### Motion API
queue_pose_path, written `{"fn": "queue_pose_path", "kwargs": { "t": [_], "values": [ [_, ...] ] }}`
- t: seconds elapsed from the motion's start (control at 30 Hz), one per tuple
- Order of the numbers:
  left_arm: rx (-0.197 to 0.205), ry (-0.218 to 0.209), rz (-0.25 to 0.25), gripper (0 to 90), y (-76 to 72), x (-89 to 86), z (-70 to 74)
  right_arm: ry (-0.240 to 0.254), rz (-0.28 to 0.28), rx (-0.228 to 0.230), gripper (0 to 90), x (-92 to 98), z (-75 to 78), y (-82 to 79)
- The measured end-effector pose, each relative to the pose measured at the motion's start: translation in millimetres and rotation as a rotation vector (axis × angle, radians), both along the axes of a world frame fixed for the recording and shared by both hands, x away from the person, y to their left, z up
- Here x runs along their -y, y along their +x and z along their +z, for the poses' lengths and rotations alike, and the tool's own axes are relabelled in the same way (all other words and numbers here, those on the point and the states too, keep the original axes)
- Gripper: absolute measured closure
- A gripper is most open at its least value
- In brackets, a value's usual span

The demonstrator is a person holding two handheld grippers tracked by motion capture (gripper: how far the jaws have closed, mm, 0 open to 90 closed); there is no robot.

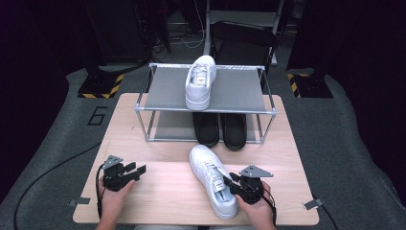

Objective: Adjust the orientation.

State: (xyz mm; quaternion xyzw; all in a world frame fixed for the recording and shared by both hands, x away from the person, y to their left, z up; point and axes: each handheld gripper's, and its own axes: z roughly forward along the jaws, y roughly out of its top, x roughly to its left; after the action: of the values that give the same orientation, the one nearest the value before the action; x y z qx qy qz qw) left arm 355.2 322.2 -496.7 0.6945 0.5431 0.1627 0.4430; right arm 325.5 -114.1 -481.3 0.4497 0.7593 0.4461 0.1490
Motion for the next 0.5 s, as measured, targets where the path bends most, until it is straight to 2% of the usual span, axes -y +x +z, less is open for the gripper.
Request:
{"fn": "queue_pose_path", "kwargs": {
  "t": [0.07,0.17,0.3,0.47,0.5],
  "values": [
    [0.001,0.000,0.001,45.8,-0.1,-0.4,0.1,-0.001,-0.012,0.003,65.6,0.0,-0.2,-0.2],
    [-0.005,-0.007,0.009,45.8,-0.5,-0.7,0.0,0.028,0.003,-0.026,69.2,1.9,-0.8,1.6],
    [0.001,-0.002,0.010,45.8,0.0,-1.5,-0.8,0.013,0.017,-0.036,72.8,0.9,0.6,3.1],
    [-0.002,-0.003,0.011,45.8,0.1,-2.1,-1.7,0.028,-0.017,-0.048,77.4,0.1,1.5,0.3],
    [0.000,-0.007,0.019,45.8,-0.1,-1.5,-2.3,0.033,-0.020,-0.037,78.2,0.8,1.0,0.0]
  ]
}}
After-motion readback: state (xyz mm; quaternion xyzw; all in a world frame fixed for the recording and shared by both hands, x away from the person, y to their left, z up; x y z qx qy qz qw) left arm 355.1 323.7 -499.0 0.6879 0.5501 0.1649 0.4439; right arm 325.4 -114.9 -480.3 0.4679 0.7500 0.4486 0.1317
